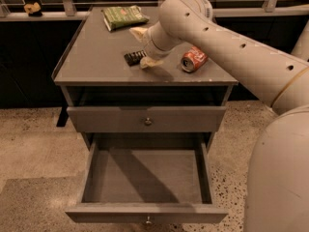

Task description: Pick rxbar chocolate from middle drawer and place on counter

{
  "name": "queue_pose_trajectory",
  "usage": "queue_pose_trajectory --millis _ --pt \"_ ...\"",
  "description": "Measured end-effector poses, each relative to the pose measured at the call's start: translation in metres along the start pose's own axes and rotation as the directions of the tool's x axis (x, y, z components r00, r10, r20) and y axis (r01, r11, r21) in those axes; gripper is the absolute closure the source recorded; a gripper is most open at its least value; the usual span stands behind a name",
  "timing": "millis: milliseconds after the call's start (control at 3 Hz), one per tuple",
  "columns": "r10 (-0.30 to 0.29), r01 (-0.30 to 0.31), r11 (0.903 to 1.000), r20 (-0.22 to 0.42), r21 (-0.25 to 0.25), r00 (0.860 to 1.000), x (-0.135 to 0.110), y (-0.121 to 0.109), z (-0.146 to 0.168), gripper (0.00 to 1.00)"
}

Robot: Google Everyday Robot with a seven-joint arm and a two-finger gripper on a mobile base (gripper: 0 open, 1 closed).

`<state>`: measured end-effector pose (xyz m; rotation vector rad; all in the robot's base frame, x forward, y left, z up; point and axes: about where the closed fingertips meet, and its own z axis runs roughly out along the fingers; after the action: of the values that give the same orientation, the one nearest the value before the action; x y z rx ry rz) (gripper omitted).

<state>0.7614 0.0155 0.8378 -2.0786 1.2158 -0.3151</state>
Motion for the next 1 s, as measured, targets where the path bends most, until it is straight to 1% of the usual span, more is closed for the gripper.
queue_pose_trajectory --millis 333,667,1000 --pt "0.0 0.0 1.0 0.0 0.0 1.0 -0.001 -0.004 -0.005 0.0" --pt "-0.006 0.006 1.0 -0.008 0.003 1.0 -0.003 -0.02 -0.013 0.0" --pt "-0.006 0.007 1.0 -0.008 0.003 1.0 -0.003 -0.022 -0.016 0.0"
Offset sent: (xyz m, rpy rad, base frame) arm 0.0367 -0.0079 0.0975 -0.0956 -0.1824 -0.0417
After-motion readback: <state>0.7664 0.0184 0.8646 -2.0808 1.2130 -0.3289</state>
